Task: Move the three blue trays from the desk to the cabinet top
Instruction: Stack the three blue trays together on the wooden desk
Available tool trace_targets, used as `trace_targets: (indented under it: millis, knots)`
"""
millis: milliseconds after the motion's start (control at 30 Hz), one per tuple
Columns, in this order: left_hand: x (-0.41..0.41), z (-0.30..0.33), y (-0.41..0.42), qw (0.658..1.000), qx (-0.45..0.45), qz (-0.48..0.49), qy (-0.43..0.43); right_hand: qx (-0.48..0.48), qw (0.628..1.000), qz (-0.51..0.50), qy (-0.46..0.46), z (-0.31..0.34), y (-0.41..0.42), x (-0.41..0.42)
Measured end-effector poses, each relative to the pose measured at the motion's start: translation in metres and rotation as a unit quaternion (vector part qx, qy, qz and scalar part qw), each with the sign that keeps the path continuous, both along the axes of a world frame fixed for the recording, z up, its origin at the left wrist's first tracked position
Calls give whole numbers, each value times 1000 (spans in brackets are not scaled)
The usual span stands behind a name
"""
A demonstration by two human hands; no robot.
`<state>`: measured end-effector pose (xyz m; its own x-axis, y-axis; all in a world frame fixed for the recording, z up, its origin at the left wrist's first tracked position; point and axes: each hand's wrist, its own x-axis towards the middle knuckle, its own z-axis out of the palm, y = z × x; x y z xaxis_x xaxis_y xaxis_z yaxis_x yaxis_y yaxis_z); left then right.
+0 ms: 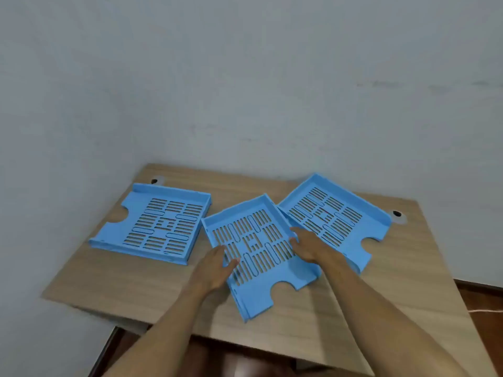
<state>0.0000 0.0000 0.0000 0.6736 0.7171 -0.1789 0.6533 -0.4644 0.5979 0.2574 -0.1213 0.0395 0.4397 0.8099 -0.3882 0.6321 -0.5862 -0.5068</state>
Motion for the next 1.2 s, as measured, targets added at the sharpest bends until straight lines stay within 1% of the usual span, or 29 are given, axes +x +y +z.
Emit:
trace_targets:
  millis: [100, 167, 300, 400, 533, 667, 900, 1000, 1100, 1200]
  knots:
    - [0, -18, -4, 999, -6, 33, 11, -29, 999, -14, 3, -21, 4, 1]
    - [-2, -29, -10, 999, -14, 45, 15, -30, 999, -13, 0, -36, 7, 2]
    - [-4, -44, -14, 998, 9, 57, 0, -9, 999, -15, -48, -55, 13, 1]
    - [-6, -53, -10, 999, 20, 42, 4, -16, 997, -39, -69, -62, 14, 1]
    - [-8, -58, 2, 1000, -12, 25, -11, -8, 996, -71, -57, -74, 12, 4]
    - [-14, -56, 19, 999, -36, -26, 0, -31, 994, -100, -16, -76, 2, -3]
    - [-23, -47, 47, 994, -42, -96, 22, -8, 986, -166, 8, -81, -9, -28]
    - [-31, -46, 52, 994, -34, -101, -2, -4, 981, -194, 16, -80, -15, -44]
    - [-46, -50, 37, 996, -28, -80, -41, -1, 979, -206, 6, -77, -23, -67]
    - [-61, -46, 10, 993, -95, -32, -66, 9, 977, -215, -3, -78, -27, -85]
